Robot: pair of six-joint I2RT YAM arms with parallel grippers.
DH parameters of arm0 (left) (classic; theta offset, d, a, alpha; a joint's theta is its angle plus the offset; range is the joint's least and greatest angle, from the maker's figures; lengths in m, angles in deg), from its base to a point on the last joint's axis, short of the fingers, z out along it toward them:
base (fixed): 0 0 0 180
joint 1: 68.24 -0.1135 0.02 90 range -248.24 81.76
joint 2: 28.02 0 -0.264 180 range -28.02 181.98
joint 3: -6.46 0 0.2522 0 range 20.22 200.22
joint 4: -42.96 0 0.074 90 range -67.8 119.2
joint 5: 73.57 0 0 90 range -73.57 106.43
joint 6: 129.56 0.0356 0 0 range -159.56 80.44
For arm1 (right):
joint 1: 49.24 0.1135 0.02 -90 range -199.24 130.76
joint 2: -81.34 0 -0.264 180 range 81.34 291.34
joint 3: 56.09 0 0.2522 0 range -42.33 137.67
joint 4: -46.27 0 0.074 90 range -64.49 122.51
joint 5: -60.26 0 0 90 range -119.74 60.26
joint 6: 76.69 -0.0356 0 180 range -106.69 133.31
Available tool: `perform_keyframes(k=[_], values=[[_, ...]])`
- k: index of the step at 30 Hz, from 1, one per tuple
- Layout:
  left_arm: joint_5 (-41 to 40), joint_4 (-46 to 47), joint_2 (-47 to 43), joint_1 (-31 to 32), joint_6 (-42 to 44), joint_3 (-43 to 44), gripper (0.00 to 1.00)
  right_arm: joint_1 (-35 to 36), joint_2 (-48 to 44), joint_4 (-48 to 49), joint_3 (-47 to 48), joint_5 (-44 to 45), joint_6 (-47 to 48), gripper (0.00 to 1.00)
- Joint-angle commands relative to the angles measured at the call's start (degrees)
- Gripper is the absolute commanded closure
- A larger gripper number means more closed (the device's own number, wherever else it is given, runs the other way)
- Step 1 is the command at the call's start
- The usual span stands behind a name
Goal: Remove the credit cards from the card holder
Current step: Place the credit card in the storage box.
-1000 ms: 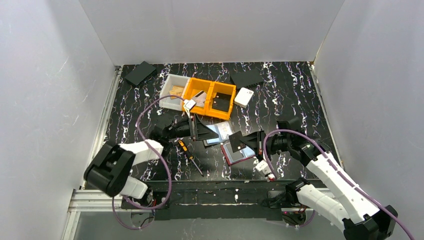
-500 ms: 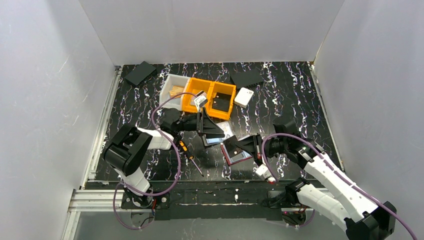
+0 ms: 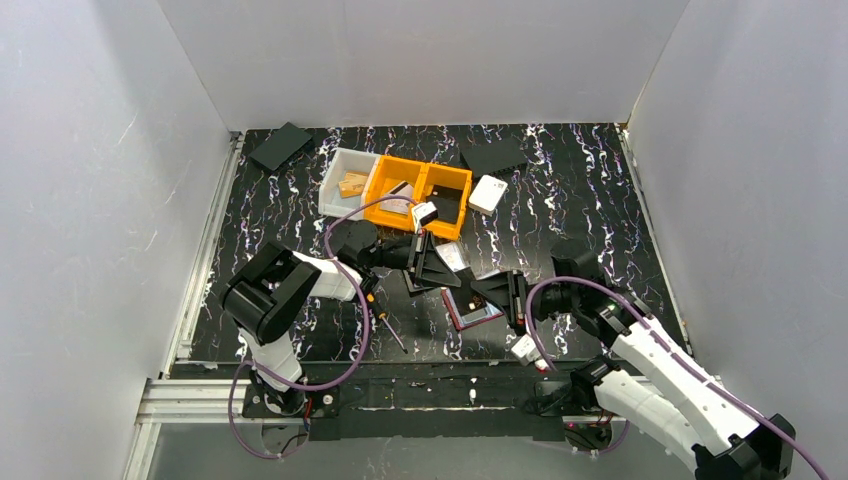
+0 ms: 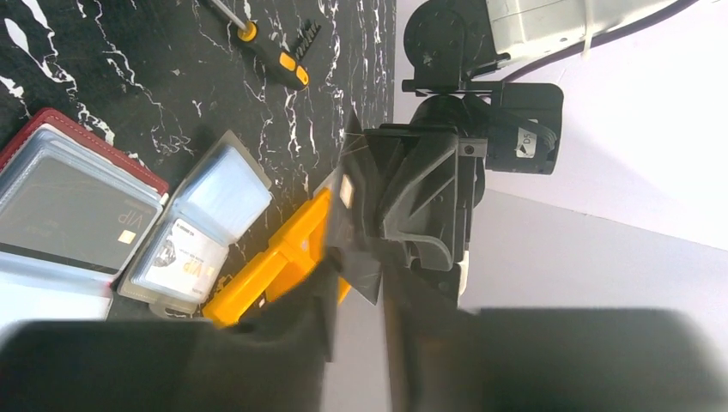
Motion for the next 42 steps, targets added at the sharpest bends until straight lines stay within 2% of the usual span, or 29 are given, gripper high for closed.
perform_keyframes(k=[1, 3, 4, 5, 8, 11, 13, 14, 15, 17, 19, 22, 24, 26, 29, 32, 39, 42], values=[[-0.2, 1.6, -1.5, -0.1, 0.4, -0.3, 1.00, 0.4, -2.5, -2.1, -0.5, -0.8, 20.3, 0.51], [-0.2, 1.7, -1.3, -0.8, 1.3, -1.0, 1.00, 0.3, -3.6, -3.1, -0.5, -0.4, 19.8, 0.18], [-0.1, 1.7, -1.2, -1.7, 1.9, -1.5, 1.00, 0.4, -4.4, -3.8, -0.5, -0.1, 19.2, 0.07], [0.2, 1.7, -1.1, -2.4, 2.7, -1.9, 1.00, 0.4, -5.1, -4.8, -0.4, 0.3, 18.8, 0.02], [0.6, 1.7, -1.9, -5.6, 6.4, -3.5, 1.00, 0.4, -7.7, -8.9, 0.7, 2.9, 14.7, 0.02], [-0.7, -2.3, -5.3, -7.7, 14.8, -5.5, 1.00, 0.4, -8.5, -13.3, 2.8, 8.1, 5.5, 0.02], [-3.7, -10.7, -9.5, -7.9, 24.6, -6.8, 1.00, 0.4, -6.7, -14.4, 5.0, 12.4, -5.0, 0.02], [-6.2, -18.1, -12.2, -7.9, 31.5, -7.4, 1.00, 0.4, -5.0, -14.5, 6.5, 14.6, -10.4, 0.02], [-8.5, -25.9, -15.2, -7.9, 37.9, -7.5, 1.00, 0.4, -2.9, -13.4, 8.0, 17.5, -20.2, 0.02], [-12.0, -38.0, -19.5, -7.9, 49.0, -6.7, 1.00, 0.4, 2.9, -13.1, 12.5, 20.8, -31.7, 0.02], [-14.2, -45.9, -22.5, -7.9, 56.2, -5.1, 1.00, 0.4, 9.8, -14.0, 18.2, 23.4, -44.0, 0.03], [-17.8, -56.2, -27.5, -7.3, 66.8, -2.9, 1.00, -0.1, 23.0, -22.6, 29.3, 24.1, -55.2, 0.04], [-21.4, -66.5, -30.8, -5.9, 75.5, 0.2, 1.00, -1.5, 30.4, -30.1, 38.7, 20.2, -60.2, 0.04], [-23.9, -77.5, -32.8, -4.1, 82.5, 3.8, 1.00, -4.1, 37.1, -39.4, 45.1, 11.3, -60.1, 0.05], [-27.4, -87.4, -33.7, -0.1, 90.7, 8.5, 1.00, -5.7, 45.2, -51.2, 51.5, -0.3, -57.6, 0.09], [-28.3, -88.9, -34.7, 3.4, 92.3, 10.4, 1.00, -5.9, 51.2, -56.9, 54.4, -6.5, -57.8, 0.17], [-29.3, -88.5, -32.9, 6.7, 90.2, 12.4, 1.00, -5.9, 52.8, -57.1, 49.8, -17.4, -54.3, 0.20], [-29.5, -87.6, -31.6, 7.8, 89.2, 13.0, 1.00, -5.9, 51.5, -51.1, 45.7, -20.1, -58.0, 0.17]])
